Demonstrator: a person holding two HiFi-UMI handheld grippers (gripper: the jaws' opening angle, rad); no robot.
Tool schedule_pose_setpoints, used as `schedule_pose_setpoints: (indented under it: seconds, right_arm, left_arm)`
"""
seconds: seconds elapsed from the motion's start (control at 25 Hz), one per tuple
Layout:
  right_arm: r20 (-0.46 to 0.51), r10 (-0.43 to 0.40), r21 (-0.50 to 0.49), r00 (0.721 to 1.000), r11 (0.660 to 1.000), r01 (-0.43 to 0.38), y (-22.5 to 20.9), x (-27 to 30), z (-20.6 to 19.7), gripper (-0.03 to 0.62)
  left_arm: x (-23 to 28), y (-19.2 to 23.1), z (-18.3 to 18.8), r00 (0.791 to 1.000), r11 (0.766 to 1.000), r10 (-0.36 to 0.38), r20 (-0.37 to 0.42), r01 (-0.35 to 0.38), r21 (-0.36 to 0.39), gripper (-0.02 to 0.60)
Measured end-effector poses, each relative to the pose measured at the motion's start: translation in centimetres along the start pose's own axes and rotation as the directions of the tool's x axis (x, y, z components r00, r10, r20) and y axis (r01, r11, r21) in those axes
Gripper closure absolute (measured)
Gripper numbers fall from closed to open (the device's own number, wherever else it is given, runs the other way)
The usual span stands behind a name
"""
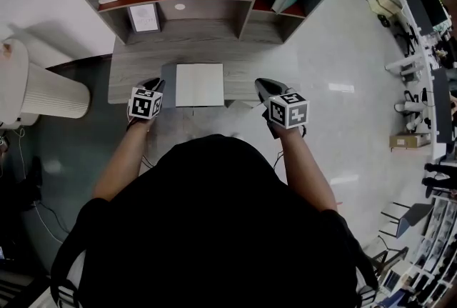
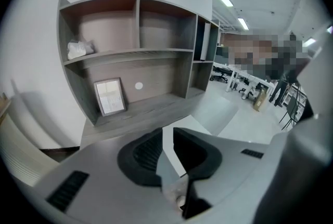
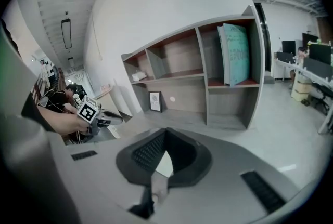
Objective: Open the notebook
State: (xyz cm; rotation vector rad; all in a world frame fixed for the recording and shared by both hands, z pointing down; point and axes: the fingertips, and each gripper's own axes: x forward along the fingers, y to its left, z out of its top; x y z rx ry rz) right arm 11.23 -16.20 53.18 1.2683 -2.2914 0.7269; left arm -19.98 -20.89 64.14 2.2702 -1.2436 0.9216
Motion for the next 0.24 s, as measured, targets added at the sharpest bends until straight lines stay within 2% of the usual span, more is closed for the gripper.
schedule_pose_setpoints:
  seconds: [0.24]
  right_arm:
    - [0.026,-0.014,-0.015,1.000,1.000,0.015,-0.2,-0.6,1.0,0.592]
  left_arm:
    - [-0.9,-0.3,1.8,0.999,1.000,-0.014,0.037,0.015,-0.023,0.512]
